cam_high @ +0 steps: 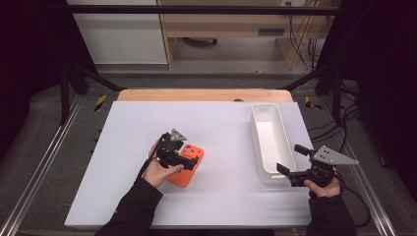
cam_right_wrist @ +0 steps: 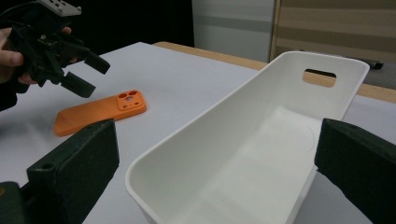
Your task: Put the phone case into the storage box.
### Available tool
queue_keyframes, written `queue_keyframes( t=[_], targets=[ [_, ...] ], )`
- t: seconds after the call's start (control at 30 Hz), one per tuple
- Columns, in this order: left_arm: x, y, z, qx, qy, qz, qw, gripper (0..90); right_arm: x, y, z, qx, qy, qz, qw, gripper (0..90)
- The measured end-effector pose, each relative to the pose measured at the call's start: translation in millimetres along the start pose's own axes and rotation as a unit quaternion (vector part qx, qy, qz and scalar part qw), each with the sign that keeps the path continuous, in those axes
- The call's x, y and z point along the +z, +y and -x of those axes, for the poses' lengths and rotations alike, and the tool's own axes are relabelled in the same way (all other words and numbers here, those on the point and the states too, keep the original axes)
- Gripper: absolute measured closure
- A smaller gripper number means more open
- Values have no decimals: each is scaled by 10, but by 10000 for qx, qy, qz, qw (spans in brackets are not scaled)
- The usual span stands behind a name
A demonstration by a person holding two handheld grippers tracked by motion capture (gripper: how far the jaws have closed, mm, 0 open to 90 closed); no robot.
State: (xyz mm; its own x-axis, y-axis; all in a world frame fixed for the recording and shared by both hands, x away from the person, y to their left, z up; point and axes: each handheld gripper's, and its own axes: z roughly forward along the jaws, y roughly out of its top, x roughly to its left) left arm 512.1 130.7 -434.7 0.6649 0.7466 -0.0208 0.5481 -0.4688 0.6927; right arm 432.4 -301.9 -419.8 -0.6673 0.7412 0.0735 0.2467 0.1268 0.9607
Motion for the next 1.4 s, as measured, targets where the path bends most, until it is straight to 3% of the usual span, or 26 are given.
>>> queue_keyframes(
  t=[0.4,1.13,1.4],
  targets=[
    [141,-49,32,-35,23,-328,9995,0,-2,3,1,-4,0,2,10000,4],
    [314,-163,19,-283,172,-670,9972,3,-7,9,-2,-4,4,18,10000,4],
    [318,-175,45,-212,207,-761,9967,12,-11,11,-4,1,-1,19,10000,4]
  ],
)
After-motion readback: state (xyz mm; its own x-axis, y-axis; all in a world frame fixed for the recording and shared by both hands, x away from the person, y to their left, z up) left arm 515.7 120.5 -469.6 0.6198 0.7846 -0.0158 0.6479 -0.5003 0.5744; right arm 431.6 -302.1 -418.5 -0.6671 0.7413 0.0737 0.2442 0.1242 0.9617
